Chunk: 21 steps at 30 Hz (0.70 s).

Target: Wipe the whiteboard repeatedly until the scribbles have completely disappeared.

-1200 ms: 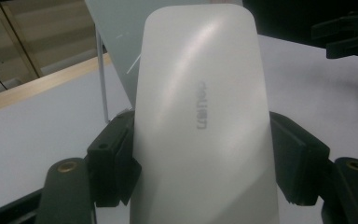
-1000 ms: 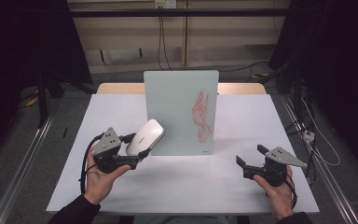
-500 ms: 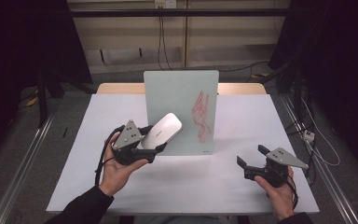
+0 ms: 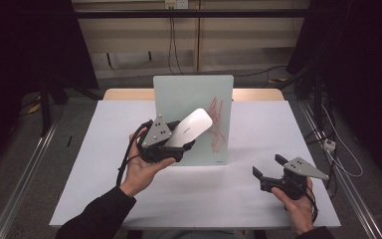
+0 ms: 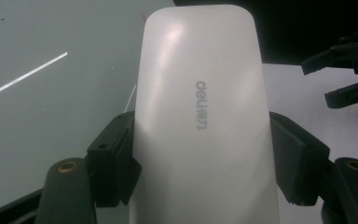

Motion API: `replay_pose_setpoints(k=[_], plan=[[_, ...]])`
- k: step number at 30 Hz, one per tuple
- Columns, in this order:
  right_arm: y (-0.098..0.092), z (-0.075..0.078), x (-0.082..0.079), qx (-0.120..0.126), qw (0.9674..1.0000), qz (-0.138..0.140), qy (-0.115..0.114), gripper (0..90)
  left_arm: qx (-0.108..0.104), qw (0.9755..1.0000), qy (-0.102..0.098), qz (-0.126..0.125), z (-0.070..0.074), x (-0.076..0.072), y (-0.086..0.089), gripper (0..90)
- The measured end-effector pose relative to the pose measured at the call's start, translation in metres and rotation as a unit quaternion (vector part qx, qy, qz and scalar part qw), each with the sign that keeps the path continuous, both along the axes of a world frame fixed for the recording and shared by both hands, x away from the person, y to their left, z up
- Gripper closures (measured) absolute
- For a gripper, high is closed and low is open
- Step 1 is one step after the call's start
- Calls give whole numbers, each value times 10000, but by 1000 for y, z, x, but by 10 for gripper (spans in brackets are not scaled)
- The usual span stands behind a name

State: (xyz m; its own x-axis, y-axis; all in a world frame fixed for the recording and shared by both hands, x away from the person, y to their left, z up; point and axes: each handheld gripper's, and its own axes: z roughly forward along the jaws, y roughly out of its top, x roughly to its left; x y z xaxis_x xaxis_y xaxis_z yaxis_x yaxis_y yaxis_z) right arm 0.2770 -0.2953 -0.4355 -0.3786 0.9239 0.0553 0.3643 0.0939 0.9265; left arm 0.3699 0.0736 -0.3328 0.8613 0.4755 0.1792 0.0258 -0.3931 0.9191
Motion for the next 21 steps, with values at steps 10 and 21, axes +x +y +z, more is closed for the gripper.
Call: replay_pose_setpoints(k=[10, 21], plan=[[0, 0, 0, -14, 10000, 6, -40, 82, 76, 9995, -271, 121, 16, 15, -19, 309], [0, 1, -1, 9, 10000, 34, -64, 81, 353, 9969, -645, 289, 9, 33, -38, 309]])
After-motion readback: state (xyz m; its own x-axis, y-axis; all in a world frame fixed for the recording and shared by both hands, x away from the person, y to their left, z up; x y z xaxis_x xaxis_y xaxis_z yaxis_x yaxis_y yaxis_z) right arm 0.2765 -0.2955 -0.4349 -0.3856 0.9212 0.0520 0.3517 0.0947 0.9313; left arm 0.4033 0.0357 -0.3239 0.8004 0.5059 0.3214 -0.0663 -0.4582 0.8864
